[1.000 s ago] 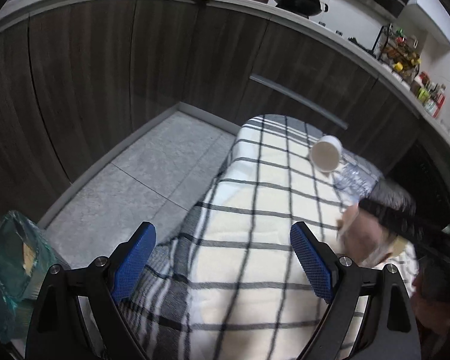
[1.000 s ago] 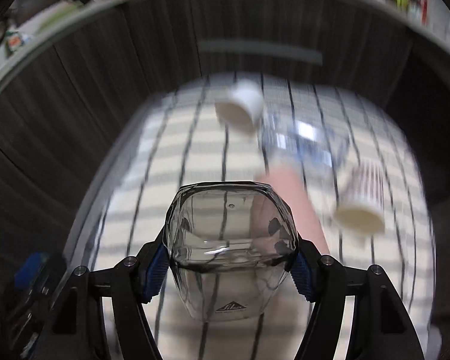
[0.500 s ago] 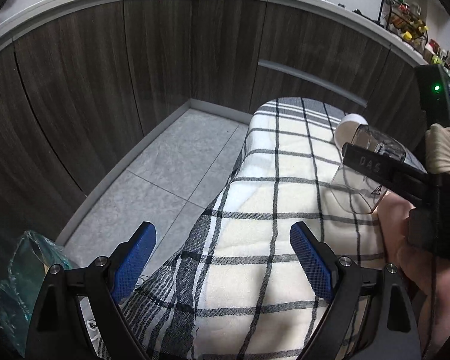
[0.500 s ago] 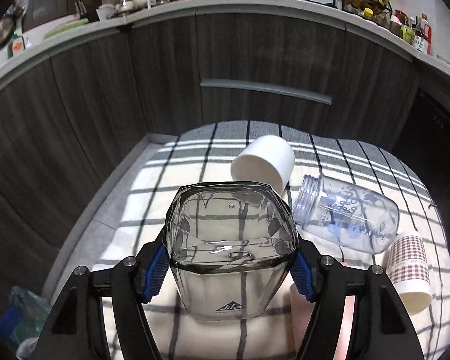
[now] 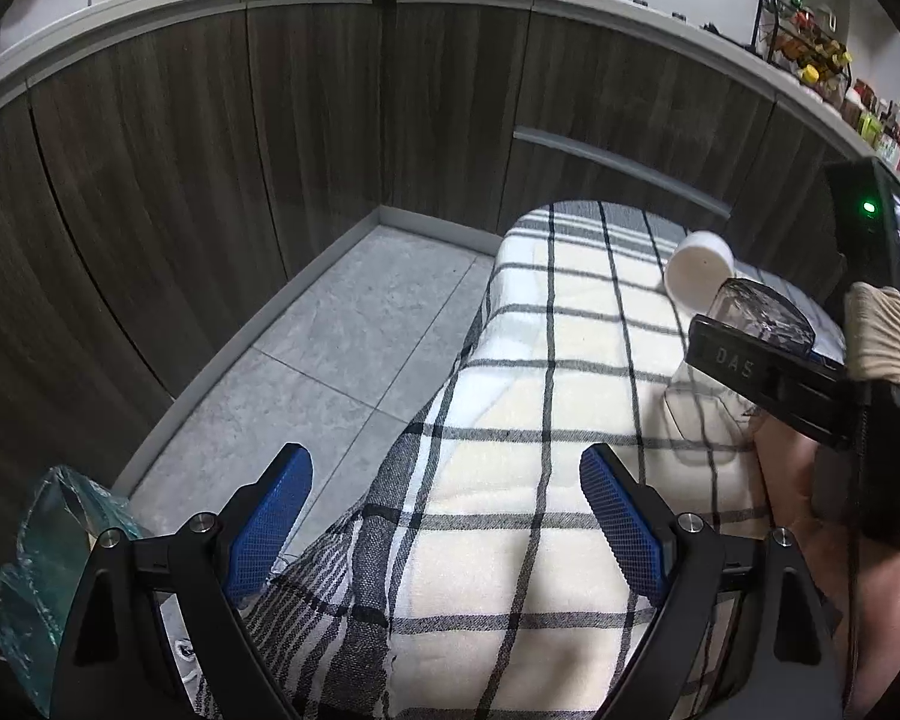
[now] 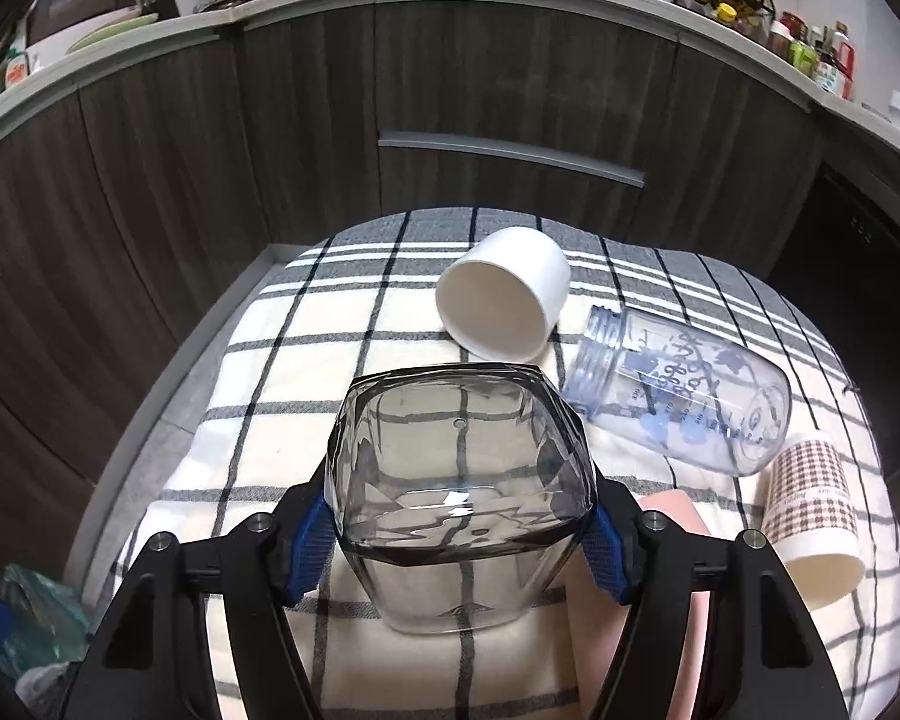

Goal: Flip cup upside down

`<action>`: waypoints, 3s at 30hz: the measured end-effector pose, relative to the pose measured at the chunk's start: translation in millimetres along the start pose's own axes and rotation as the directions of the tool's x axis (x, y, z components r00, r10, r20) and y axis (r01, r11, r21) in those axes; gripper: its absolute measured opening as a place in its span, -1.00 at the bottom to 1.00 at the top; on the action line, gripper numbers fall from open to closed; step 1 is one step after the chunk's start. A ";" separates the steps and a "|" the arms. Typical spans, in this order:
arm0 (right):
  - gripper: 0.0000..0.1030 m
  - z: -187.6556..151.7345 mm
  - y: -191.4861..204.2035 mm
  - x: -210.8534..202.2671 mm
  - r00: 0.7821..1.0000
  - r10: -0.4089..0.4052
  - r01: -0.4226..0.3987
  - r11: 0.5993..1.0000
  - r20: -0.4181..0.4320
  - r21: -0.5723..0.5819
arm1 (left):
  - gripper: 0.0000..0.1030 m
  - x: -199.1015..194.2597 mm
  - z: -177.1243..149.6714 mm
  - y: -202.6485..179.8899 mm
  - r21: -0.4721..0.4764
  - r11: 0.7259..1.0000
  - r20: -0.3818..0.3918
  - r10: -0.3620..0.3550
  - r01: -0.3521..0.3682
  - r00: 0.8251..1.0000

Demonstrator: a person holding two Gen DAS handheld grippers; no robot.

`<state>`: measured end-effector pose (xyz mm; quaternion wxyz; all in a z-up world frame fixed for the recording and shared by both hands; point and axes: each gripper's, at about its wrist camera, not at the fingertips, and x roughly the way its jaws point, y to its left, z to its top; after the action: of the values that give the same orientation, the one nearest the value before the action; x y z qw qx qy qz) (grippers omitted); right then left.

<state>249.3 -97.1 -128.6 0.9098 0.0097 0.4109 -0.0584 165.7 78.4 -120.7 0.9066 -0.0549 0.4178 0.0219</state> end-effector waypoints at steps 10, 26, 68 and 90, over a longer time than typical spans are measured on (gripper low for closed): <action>0.32 -39.0 8.5 -75.5 0.997 0.076 -0.075 0.993 0.000 -0.094 | 0.78 -35.1 -10.4 19.1 -0.055 0.997 0.004 -0.054 0.054 0.999; 0.33 -114.4 3.5 -99.2 0.997 0.063 -0.066 0.995 -0.050 -0.070 | 0.78 -51.4 -29.8 11.6 -0.005 0.998 0.010 -0.060 0.060 0.998; 0.67 -154.3 -110.4 -279.0 0.990 -0.070 0.054 0.990 0.119 0.134 | 0.85 -210.4 -79.5 -62.6 0.239 0.958 0.158 -0.201 0.160 0.967; 0.69 -156.9 -123.6 -296.1 0.982 -0.096 0.070 0.985 0.162 0.160 | 0.85 -223.8 -84.1 -72.1 0.275 0.952 0.172 -0.185 0.133 0.967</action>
<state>-76.0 -180.4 -7.0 0.9346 0.0578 0.3267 -0.1285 -37.1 -1.7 1.1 0.9414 0.0336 0.3198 -0.1014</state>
